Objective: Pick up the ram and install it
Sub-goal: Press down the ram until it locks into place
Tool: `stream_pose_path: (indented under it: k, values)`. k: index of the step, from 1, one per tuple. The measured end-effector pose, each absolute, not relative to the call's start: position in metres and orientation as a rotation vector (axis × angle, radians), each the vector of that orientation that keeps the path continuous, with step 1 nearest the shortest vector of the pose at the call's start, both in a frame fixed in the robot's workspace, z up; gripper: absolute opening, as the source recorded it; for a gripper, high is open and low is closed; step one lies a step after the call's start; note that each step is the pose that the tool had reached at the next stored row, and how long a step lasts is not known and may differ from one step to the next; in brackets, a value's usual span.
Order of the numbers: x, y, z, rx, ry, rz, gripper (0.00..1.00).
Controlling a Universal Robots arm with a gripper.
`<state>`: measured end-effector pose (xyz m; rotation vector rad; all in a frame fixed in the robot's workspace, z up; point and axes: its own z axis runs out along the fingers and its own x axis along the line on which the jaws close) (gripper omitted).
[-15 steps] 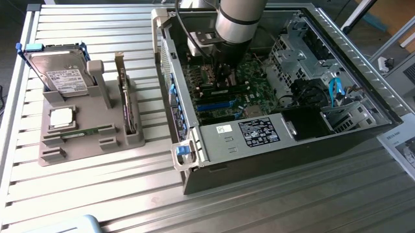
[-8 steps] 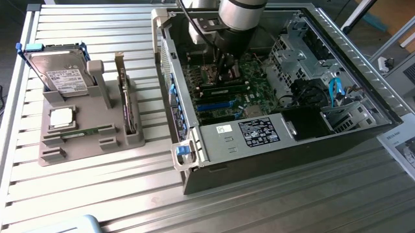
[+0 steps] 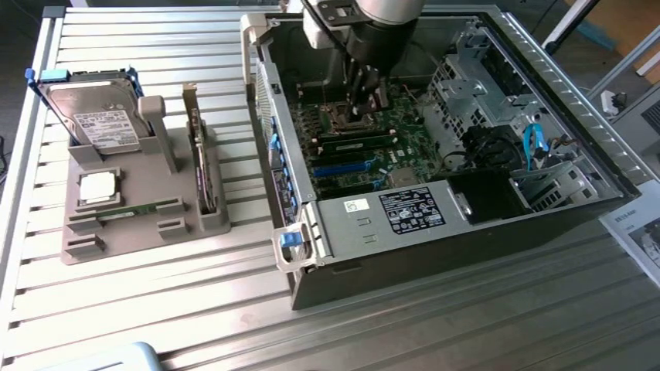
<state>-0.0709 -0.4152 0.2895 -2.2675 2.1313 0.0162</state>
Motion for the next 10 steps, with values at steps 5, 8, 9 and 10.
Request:
stream_pose_path:
  k: [5,8,9,10]
  values:
    - [-0.0691,-0.4152,0.2988,-2.268,2.131,0.017,0.10]
    - [-0.0654,-0.4151,0.2990,-2.269,2.133,0.019,0.10]
    - [-0.0636,-0.4152,0.2992,-2.269,2.133,0.020,0.10]
    - [-0.0620,-0.4152,0.2999,-2.270,2.133,0.020,0.10]
